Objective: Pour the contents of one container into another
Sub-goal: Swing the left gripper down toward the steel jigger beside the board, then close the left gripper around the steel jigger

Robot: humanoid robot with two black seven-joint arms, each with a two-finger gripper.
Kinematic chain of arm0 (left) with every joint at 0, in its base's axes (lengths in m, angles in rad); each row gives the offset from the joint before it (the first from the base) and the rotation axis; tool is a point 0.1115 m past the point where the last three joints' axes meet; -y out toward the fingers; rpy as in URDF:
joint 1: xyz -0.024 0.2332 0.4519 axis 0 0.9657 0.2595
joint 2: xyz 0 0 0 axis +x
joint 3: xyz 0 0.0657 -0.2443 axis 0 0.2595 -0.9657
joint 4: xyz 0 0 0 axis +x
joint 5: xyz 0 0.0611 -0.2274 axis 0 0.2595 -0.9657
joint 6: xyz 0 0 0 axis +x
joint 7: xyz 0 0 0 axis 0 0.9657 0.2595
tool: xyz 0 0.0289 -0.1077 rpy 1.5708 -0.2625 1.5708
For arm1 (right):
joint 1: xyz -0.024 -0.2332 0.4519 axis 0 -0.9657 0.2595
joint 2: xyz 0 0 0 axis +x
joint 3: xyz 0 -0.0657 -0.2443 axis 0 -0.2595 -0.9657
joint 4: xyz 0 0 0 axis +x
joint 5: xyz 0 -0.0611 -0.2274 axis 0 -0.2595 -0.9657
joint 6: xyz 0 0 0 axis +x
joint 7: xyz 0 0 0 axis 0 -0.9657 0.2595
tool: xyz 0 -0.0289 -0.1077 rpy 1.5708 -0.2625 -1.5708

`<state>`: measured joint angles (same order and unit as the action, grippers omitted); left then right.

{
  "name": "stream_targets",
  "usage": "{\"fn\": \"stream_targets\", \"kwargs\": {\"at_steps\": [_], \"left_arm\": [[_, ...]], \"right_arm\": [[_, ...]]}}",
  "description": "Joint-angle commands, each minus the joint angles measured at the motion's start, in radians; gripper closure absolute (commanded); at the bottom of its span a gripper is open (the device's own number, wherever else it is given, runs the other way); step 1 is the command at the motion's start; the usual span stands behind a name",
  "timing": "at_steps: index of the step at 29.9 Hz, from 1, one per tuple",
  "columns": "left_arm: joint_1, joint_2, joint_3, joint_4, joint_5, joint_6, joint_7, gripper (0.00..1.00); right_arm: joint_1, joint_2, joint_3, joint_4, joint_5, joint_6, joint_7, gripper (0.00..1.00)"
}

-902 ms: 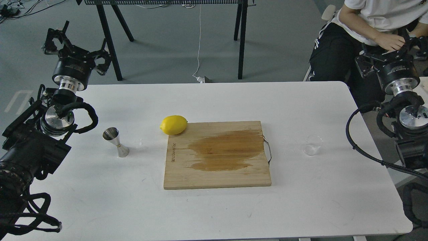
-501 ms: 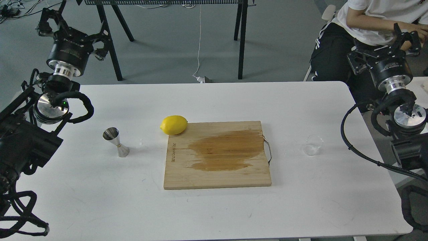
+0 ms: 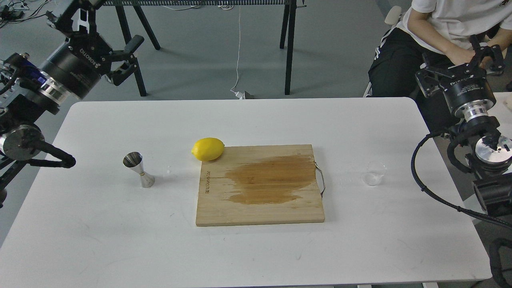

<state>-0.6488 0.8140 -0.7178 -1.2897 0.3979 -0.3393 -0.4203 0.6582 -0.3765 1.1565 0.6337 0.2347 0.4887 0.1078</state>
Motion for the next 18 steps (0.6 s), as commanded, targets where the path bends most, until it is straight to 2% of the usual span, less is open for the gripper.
{"fn": "stream_targets", "kwargs": {"at_steps": [1,7,14,18], "left_arm": [[0.057,0.053,0.003,-0.097,0.192,0.051,-0.031,0.02],[0.173,0.103,0.003,-0.223,0.566,0.163,-0.035,0.06],[0.328,0.129,0.005,-0.255,1.089,0.325,-0.035,0.06],[0.445,0.119,0.000,-0.229,1.590,0.466,0.003,0.06]], "right_arm": [[-0.006,0.001,0.000,0.003,-0.002,0.000,0.003,0.00],[-0.029,0.001,0.002,0.003,-0.002,0.000,0.003,0.00],[-0.043,-0.005,0.003,0.003,-0.002,0.000,0.003,0.00],[-0.043,-0.012,0.005,0.003,-0.002,0.000,0.003,0.00]]}}
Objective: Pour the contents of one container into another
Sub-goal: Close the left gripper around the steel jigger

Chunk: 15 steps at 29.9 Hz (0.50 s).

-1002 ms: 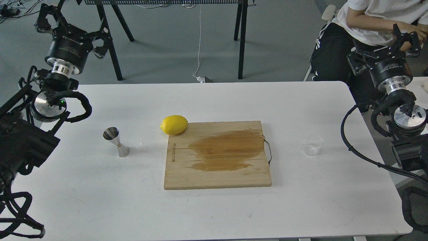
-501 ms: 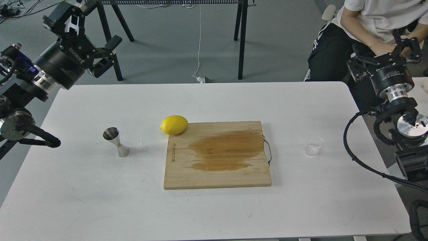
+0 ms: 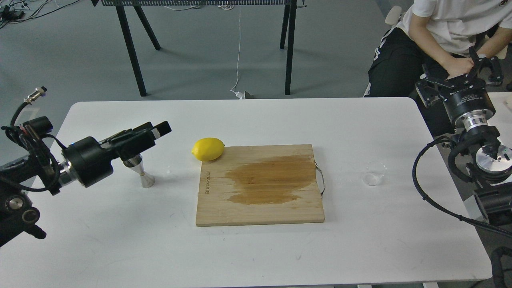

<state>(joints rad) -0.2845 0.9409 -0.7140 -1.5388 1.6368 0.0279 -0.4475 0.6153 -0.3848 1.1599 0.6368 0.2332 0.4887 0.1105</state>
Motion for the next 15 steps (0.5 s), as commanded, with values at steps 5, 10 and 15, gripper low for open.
{"fn": "stream_targets", "kwargs": {"at_steps": [5,10,15], "left_arm": [[0.162,-0.051,-0.004,0.141,0.545,0.196,0.092,0.06],[0.157,-0.151,-0.001,0.374,0.545,0.228,0.079,0.07],[0.090,-0.322,-0.001,0.623,0.545,0.273,0.023,0.09]], "right_arm": [[-0.008,-0.006,0.001,0.000,0.000,0.000,0.000,0.00],[-0.017,-0.006,0.001,0.000,0.000,0.000,0.000,0.00],[-0.019,-0.020,0.000,0.000,0.000,0.000,0.000,0.00]]}}
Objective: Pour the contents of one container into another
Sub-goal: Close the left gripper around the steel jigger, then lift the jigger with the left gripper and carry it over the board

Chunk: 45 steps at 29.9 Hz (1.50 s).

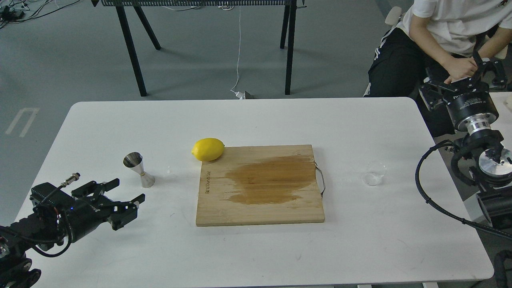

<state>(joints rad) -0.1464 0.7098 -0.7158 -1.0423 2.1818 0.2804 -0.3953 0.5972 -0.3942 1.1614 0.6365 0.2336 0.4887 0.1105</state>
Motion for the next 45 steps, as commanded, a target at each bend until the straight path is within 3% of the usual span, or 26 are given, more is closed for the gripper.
{"fn": "stream_targets", "kwargs": {"at_steps": [1,6,13,16,23,31,36,40,45], "left_arm": [[-0.064,-0.116,0.001,0.161,0.000,0.023,-0.033,0.10],[-0.110,-0.179,-0.004,0.268,0.000,0.080,-0.031,0.11],[-0.151,-0.196,-0.007,0.301,0.000,0.077,-0.023,0.12],[-0.167,-0.214,-0.007,0.335,0.000,0.080,-0.026,0.17],[-0.191,-0.265,-0.008,0.415,0.000,0.085,-0.033,0.38],[-0.199,-0.266,-0.004,0.416,0.000,0.085,-0.034,0.67],[-0.200,-0.265,-0.008,0.418,0.000,0.085,-0.037,0.74],[-0.202,-0.265,-0.007,0.418,0.000,0.085,-0.034,0.92],[-0.208,-0.260,-0.010,0.410,0.000,0.100,-0.034,0.93]], "right_arm": [[0.001,-0.012,-0.002,0.002,0.000,0.000,0.000,0.00],[0.001,-0.031,-0.003,0.000,0.000,0.000,0.000,0.00],[0.000,-0.034,-0.002,0.000,0.000,0.000,0.000,0.00],[-0.002,-0.034,-0.003,0.000,0.000,0.000,0.000,0.00],[-0.002,-0.034,-0.003,-0.001,0.000,0.000,0.000,0.00],[-0.002,-0.034,-0.005,-0.003,-0.004,0.000,0.000,0.00],[-0.005,-0.032,-0.006,-0.003,-0.002,0.000,0.000,0.00],[-0.010,-0.034,-0.005,-0.004,-0.002,0.000,0.000,0.00],[-0.014,-0.034,-0.003,-0.005,-0.002,0.000,0.000,0.00]]}}
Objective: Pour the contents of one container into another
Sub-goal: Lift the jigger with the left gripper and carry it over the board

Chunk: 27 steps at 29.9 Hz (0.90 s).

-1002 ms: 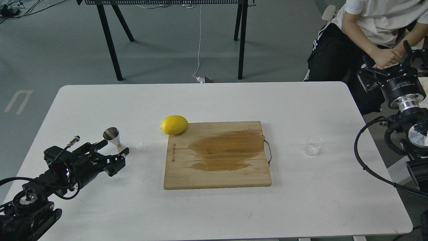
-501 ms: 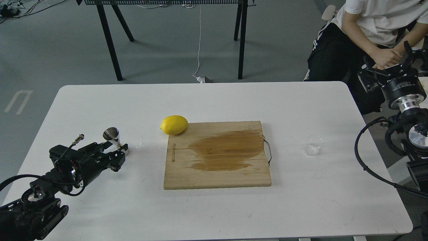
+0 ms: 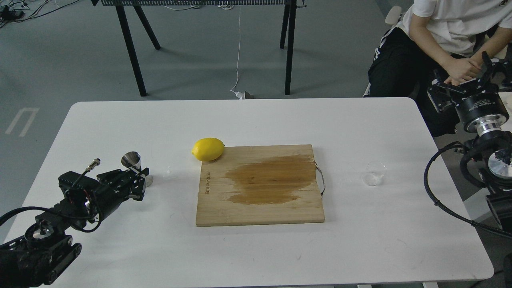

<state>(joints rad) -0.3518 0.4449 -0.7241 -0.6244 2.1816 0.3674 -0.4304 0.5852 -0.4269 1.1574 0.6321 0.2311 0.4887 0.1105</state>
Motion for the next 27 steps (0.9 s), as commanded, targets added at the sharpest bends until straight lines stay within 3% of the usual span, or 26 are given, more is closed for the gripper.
{"fn": "stream_targets", "kwargs": {"at_steps": [1,10,15,18,23,27], "left_arm": [[-0.006,0.006,-0.003,-0.015,0.000,0.022,0.001,0.93],[-0.151,0.055,0.006,-0.149,0.000,0.010,0.002,0.92],[-0.285,0.038,0.009,-0.225,0.000,-0.114,0.012,0.92],[-0.337,-0.018,0.026,-0.235,0.000,-0.147,0.022,0.92],[-0.398,-0.129,0.169,-0.233,0.000,-0.147,0.032,0.92],[-0.395,-0.205,0.224,-0.225,0.000,-0.145,0.088,0.90]], "right_arm": [[-0.004,-0.001,0.001,0.001,0.000,0.000,0.000,0.00],[-0.010,-0.026,0.002,0.003,0.000,0.000,0.000,0.00],[-0.022,-0.064,0.004,0.009,0.004,0.000,0.000,0.00],[-0.038,-0.076,0.005,0.009,0.005,0.000,0.000,0.00],[-0.057,-0.096,0.010,0.009,0.007,0.000,0.000,0.00],[-0.073,-0.096,0.027,0.009,0.007,0.000,0.000,0.00]]}}
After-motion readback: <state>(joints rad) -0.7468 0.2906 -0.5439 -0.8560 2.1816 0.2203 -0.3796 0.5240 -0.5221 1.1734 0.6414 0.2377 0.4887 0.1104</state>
